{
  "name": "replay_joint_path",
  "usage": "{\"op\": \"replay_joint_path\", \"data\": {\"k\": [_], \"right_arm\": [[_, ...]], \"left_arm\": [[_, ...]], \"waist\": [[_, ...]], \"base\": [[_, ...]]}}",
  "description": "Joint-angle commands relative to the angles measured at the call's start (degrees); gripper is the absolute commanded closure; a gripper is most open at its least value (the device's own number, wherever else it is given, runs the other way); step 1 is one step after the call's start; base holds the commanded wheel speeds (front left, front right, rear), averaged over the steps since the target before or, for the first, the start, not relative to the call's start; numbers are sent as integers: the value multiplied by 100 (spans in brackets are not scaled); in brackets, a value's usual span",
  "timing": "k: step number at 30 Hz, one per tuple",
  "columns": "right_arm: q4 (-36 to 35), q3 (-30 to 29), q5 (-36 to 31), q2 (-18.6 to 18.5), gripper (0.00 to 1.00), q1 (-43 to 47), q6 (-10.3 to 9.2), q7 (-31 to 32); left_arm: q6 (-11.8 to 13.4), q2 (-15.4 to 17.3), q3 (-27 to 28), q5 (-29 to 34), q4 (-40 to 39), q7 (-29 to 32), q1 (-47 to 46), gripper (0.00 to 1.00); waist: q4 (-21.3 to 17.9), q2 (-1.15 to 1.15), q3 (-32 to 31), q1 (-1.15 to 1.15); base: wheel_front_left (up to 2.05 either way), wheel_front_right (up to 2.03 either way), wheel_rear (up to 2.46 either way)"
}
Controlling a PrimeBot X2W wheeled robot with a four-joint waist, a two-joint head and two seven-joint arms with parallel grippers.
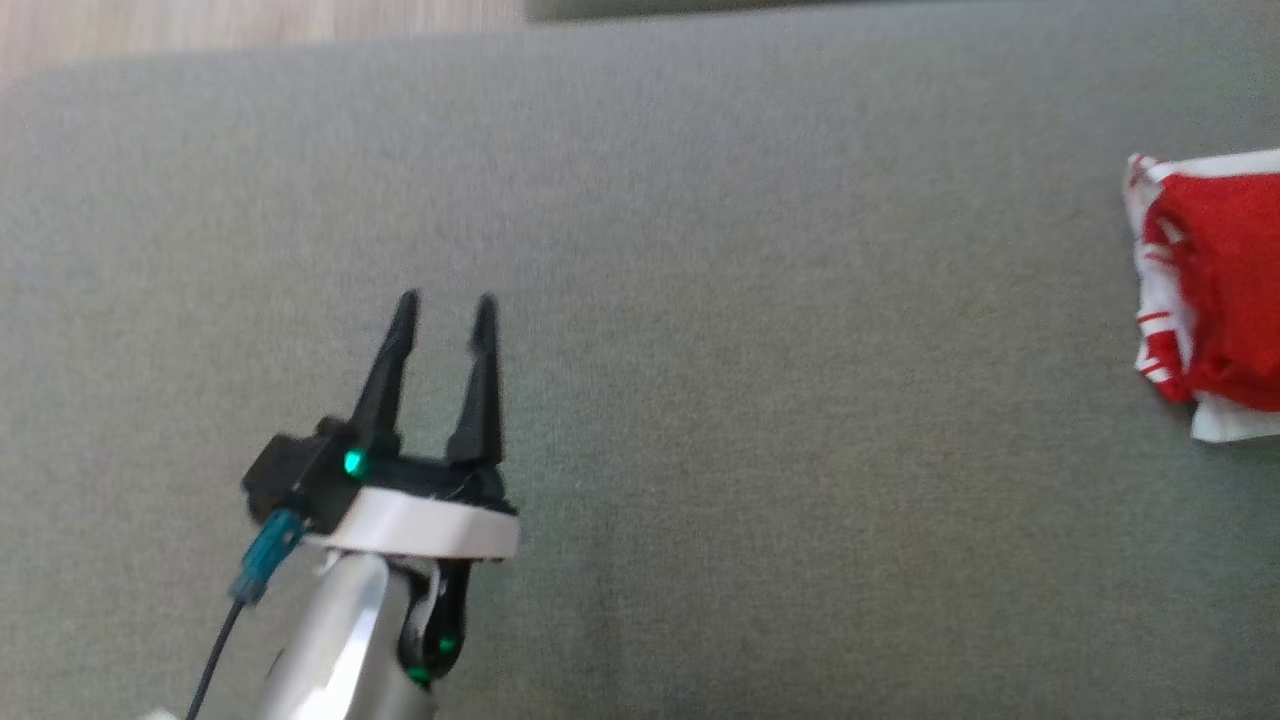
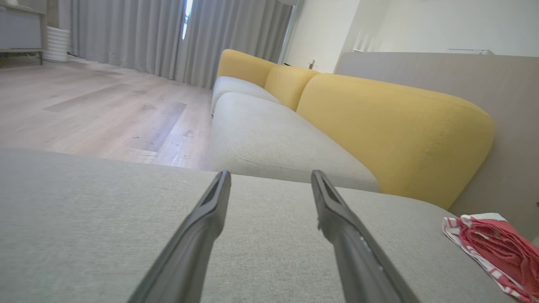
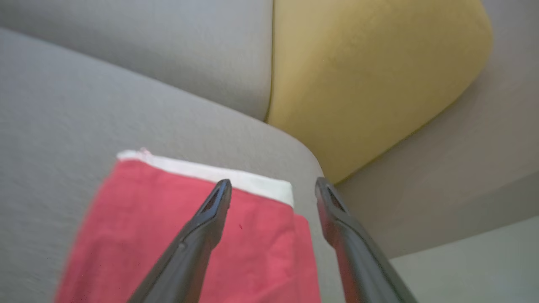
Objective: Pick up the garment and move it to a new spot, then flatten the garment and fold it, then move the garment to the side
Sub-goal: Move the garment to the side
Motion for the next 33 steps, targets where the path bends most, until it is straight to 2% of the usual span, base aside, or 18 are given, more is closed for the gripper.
{"op": "replay_joint_path", "data": {"k": [1, 11, 13, 14, 18, 22, 25, 33], "right_arm": [[-394, -135, -17, 159, 0, -71, -5, -185], [-2101, -763, 504, 2266, 0, 663, -5, -1121], [-2339, -872, 537, 2712, 0, 936, -5, -1286], [-2339, -872, 537, 2712, 0, 936, -5, -1286], [-2636, -997, 425, 3490, 0, 1518, -5, -1569], [-2646, -922, 330, 3751, 0, 2057, -5, -1862], [-2539, -731, 159, 3785, 0, 2392, -5, -2061], [-2343, -527, 313, 3790, 0, 2722, -5, -2305]], "left_arm": [[70, 42, 326, 2, -205, -55, 61, 0], [125, 42, 730, 89, -332, -55, 576, 0], [143, 42, 758, 8, -282, -55, 683, 0], [143, 42, 758, 8, -282, -55, 683, 0], [205, 42, 890, -48, -365, -55, 822, 0], [29, 42, 862, -80, -433, -55, 984, 0], [-33, 42, 899, -64, -438, -55, 1083, 0], [-62, 42, 1034, -219, -364, -55, 1229, 0]], "waist": [[-98, 0, -424, 1], [-109, 0, -1203, 1], [-99, 0, -1308, 1], [-99, 0, -1308, 1], [-92, 0, -1392, 1], [-87, 0, -1424, 1], [-72, 0, -1438, 1], [-51, 0, -1459, 1]], "base": [[0, 0, 0], [0, 0, 0], [0, 0, 0], [0, 0, 0], [0, 0, 0], [0, 0, 0], [0, 0, 0], [0, 0, 0]]}}
